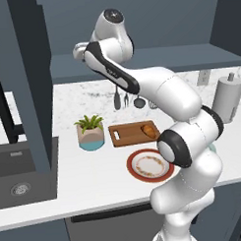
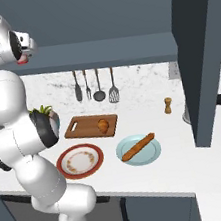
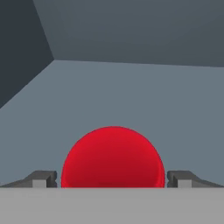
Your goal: From the different types of pastries on the counter, select a croissant and place it on the cutting board. Then retrieve a jar of jam from the cabinet and place it alongside the croissant on the cutting board.
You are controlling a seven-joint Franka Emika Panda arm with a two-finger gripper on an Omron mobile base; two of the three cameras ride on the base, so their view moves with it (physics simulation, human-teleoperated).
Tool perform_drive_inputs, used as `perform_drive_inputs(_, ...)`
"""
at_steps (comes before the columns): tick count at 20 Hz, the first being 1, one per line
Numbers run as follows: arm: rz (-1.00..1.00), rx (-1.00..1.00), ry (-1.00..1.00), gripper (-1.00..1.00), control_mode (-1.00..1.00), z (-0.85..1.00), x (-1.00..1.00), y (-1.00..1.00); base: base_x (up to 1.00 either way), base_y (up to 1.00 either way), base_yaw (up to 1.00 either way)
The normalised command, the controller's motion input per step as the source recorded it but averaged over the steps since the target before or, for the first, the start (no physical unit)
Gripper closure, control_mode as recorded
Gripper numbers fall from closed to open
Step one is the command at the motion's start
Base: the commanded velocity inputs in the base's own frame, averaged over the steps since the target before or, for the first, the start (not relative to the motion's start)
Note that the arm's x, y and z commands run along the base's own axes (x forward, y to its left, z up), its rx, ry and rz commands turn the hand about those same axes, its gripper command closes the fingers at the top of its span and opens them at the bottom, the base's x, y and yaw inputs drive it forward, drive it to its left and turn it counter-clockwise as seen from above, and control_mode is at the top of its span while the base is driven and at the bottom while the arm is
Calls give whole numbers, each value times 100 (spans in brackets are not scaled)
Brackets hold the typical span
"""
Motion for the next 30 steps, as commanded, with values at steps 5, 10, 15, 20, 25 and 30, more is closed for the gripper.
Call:
perform_drive_inputs(5, 0, 1, 0, -100, -100, -16, 0, 0, 0, 0, 0)
perform_drive_inputs(10, 0, 0, 0, -100, -100, 0, 0, 0, 0, 0, 0)
perform_drive_inputs(15, 0, 0, 0, 100, -100, 0, 1, 10, 0, 0, 0)
perform_drive_inputs(20, 0, 0, 0, 100, -100, 0, 0, 2, 0, 0, 0)
perform_drive_inputs(25, 0, 0, 0, 100, -100, 0, 0, 0, 0, 0, 0)
perform_drive_inputs(30, 0, 2, -3, 100, -100, 8, -15, 0, 0, 0, 0)
